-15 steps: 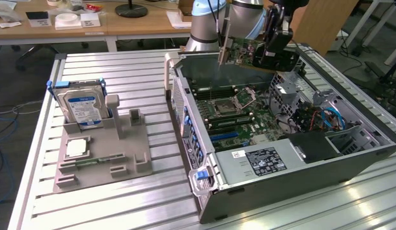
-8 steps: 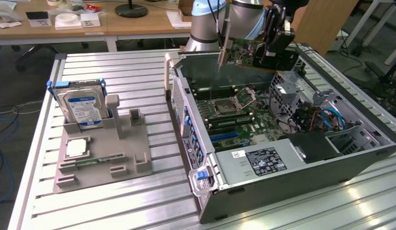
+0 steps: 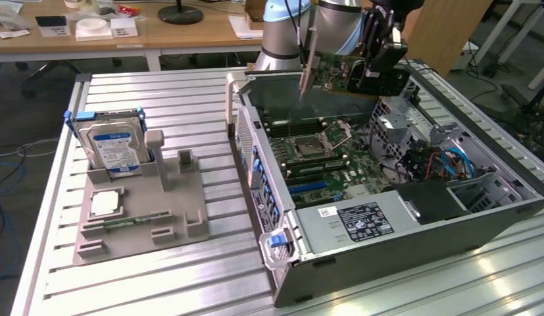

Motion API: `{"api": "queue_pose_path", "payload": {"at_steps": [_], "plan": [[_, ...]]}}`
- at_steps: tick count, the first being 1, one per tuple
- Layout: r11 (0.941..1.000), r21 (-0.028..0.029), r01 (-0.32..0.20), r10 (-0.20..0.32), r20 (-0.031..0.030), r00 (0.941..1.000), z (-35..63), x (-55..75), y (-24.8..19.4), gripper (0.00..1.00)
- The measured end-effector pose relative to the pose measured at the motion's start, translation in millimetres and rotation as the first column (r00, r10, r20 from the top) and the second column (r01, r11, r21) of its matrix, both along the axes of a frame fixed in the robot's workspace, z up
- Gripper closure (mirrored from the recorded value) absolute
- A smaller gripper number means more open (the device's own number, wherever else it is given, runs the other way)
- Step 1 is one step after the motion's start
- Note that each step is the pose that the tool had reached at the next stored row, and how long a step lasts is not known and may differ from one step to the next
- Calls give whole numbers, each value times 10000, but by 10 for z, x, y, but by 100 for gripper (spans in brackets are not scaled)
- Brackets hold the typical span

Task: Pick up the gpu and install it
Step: 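Insert the gpu into the slot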

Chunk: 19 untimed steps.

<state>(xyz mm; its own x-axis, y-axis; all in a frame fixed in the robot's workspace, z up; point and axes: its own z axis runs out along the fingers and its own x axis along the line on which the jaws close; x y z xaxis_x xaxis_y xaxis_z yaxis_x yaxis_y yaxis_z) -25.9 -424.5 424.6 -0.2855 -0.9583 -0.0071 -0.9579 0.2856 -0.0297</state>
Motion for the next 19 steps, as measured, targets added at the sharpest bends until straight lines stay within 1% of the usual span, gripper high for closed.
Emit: {"api": "queue_pose_path", "payload": {"at_steps": [9, 19], "plan": [[9981, 1, -621, 621, 0, 9981, -1, 0, 0, 72], [9914, 1, -1307, 1307, 0, 9914, -1, 0, 0, 72]]}}
